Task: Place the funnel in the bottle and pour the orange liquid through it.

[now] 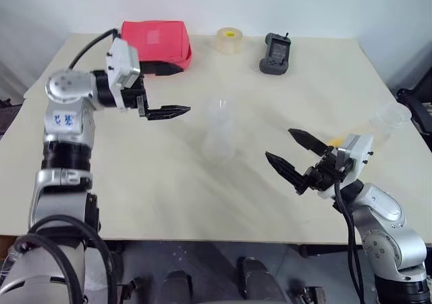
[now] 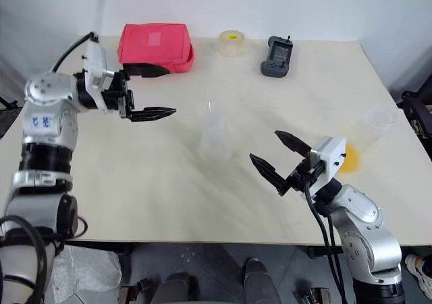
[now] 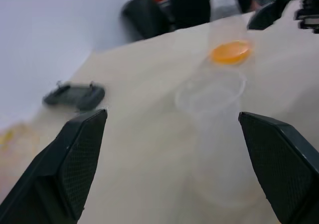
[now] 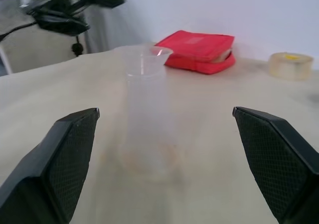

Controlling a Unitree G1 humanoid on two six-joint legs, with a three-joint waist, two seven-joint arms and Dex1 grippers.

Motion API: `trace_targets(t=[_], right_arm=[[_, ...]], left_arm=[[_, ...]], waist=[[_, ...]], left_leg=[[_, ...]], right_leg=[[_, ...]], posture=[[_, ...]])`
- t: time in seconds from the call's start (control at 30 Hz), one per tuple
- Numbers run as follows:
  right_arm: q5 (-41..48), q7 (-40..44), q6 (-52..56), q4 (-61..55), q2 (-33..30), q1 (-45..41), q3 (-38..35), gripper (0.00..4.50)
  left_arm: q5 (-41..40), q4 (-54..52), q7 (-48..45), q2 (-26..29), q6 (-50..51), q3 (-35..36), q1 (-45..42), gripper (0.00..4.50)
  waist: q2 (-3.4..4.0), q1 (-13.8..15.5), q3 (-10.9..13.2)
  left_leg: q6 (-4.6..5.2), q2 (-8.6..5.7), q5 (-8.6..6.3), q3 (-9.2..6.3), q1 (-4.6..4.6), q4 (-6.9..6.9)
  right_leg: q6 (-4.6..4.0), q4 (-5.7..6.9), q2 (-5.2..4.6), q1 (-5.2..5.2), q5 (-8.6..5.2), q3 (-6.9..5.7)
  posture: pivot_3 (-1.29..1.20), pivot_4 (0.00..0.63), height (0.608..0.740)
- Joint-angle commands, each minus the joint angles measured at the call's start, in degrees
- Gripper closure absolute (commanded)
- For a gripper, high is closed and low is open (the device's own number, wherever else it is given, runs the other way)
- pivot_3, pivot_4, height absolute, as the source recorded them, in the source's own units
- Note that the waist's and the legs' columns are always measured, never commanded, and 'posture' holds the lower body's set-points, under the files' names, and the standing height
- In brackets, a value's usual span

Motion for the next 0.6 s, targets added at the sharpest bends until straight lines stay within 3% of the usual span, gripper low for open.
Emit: trace_targets(t=[0.03, 0.33, 0.6], right_arm=[[0.10, -3.11, -0.58, -1.73, 0.82, 0.11, -2.57, 0.00], [-0.46, -6.92, -0.14, -5.16, -0.14, 9.50, -8.77, 0.00], [0.16, -12.04, 2.09, -13.20, 0.45, 20.19, -15.65, 0.00]], left_arm=[[-3.77, -9.21, 5.48, 1.83, 5.69, 4.71, 4.32, 0.01], [-10.57, -15.87, 5.83, 2.22, 10.89, 10.22, 22.45, 0.01], [-9.75, -13.01, 1.86, 1.59, 7.92, 7.53, 27.41, 0.01]], waist=[[0.00, 0.12, 0.00], [0.01, 0.11, -0.01], [0.01, 0.19, -0.01]], left_leg=[[0.00, 0.00, 0.00, -0.01, 0.00, 0.00], [0.00, -0.03, 0.00, 0.03, 0.03, -0.02], [0.08, -0.04, -0.04, 0.04, 0.09, -0.05]], right_leg=[[0.00, 0.00, 0.00, 0.00, 0.00, -0.01], [0.00, -0.01, -0.02, 0.03, 0.00, -0.01], [-0.02, -0.08, -0.01, 0.08, -0.01, 0.00]], posture=[[0.00, 0.150, 0.740], [0.00, 0.150, 0.740], [0.00, 0.150, 0.740]])
